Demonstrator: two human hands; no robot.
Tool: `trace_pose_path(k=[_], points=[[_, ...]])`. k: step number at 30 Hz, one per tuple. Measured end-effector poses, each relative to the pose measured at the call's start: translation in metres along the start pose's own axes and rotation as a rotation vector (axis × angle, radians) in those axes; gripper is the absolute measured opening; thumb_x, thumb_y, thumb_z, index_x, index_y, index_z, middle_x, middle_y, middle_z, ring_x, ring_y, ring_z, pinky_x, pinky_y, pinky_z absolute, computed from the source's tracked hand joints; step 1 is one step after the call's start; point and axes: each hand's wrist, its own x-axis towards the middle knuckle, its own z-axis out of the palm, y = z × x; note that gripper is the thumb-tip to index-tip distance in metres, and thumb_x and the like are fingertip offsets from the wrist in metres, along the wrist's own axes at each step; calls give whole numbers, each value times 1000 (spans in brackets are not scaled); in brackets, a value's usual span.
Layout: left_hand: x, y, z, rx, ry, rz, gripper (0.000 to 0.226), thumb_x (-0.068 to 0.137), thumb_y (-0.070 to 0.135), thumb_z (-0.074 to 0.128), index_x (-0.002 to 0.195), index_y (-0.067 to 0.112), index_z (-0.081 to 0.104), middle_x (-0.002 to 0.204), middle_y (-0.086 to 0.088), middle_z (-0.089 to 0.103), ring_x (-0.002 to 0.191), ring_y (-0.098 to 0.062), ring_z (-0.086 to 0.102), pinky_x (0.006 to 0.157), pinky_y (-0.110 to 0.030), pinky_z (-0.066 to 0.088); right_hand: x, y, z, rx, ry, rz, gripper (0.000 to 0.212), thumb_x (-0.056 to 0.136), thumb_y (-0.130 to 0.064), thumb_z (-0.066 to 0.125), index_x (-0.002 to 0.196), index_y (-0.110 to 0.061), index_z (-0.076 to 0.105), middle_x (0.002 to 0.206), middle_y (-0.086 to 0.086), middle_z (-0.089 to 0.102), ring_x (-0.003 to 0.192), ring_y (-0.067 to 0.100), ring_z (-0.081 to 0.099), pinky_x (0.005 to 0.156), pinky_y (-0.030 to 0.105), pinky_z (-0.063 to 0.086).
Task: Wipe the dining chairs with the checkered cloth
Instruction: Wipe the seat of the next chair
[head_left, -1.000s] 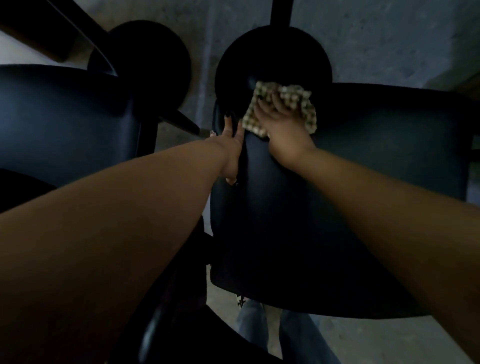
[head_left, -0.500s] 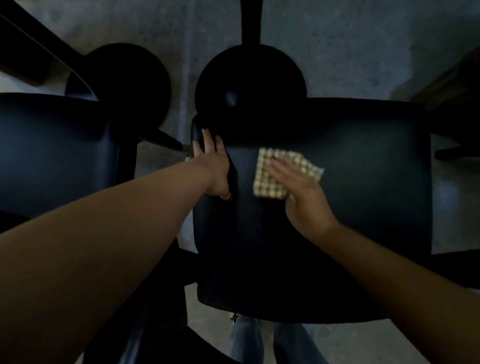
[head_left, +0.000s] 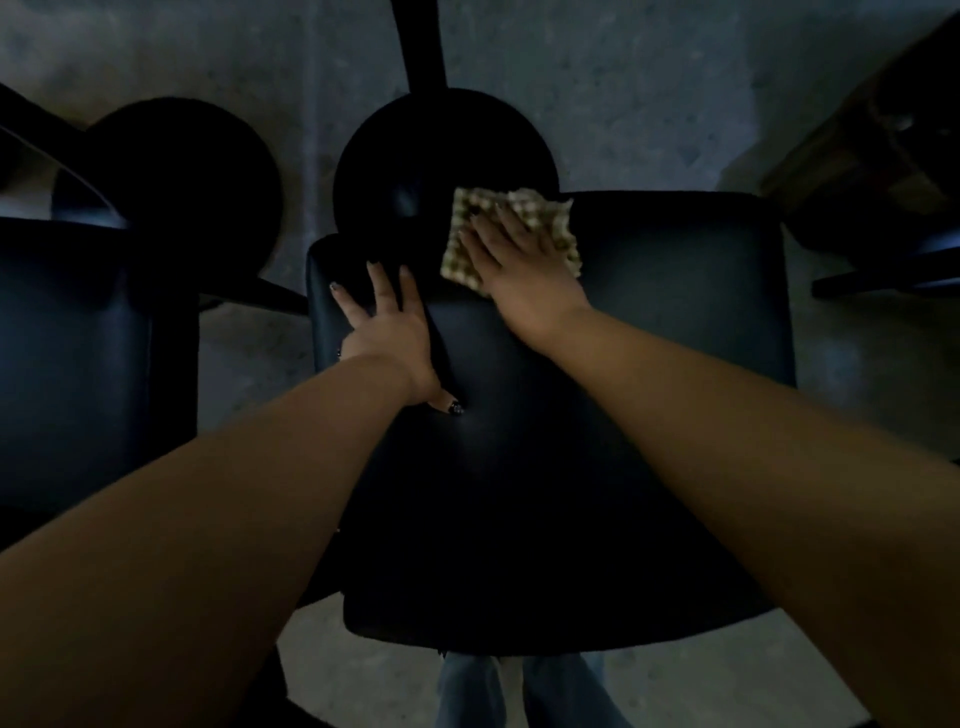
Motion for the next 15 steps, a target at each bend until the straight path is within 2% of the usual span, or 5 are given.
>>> trace_pose_path(k=[2, 6, 9, 12, 15], points=[[-1, -1, 0, -2, 3, -9, 161, 46, 64, 85, 147, 9, -28, 154, -20, -31, 137, -55, -23, 111, -61, 24, -20, 31, -2, 23, -6, 66, 60, 97, -7, 30, 152, -11, 9, 160, 9, 3, 147, 32, -1, 116, 47, 7], [-2, 0, 1, -31, 9, -16, 160, 47, 62, 86, 147, 11, -29, 154, -18, -32, 136, -56, -24, 110, -61, 26, -73, 107, -4, 63, -44, 327, 71, 90, 2, 43, 151, -6, 7, 159, 14, 3, 146, 35, 0, 118, 39, 4], [0, 0, 2, -12, 11, -11, 160, 48, 63, 86, 147, 9, -28, 153, -21, -32, 136, -55, -24, 111, -62, 22, -113, 144, 1, 237, -20, 573, 79, 83, 8, 51, 150, -1, 10, 158, 20, 6, 145, 38, 4, 118, 34, 2], [0, 1, 1, -19, 12, -19, 159, 49, 61, 86, 147, 9, -28, 153, -21, -32, 136, -56, -23, 110, -62, 24, -133, 154, 9, 499, 84, 866, 79, 83, 10, 49, 151, -3, 11, 157, 19, 17, 144, 33, 18, 118, 35, 13], [-1, 3, 1, -35, 14, -29, 159, 49, 58, 88, 147, 10, -27, 153, -19, -32, 136, -57, -23, 109, -63, 27, -127, 150, 14, 533, 201, 943, 74, 84, 8, 48, 150, -4, 18, 154, 19, 24, 140, 34, 26, 117, 37, 18]])
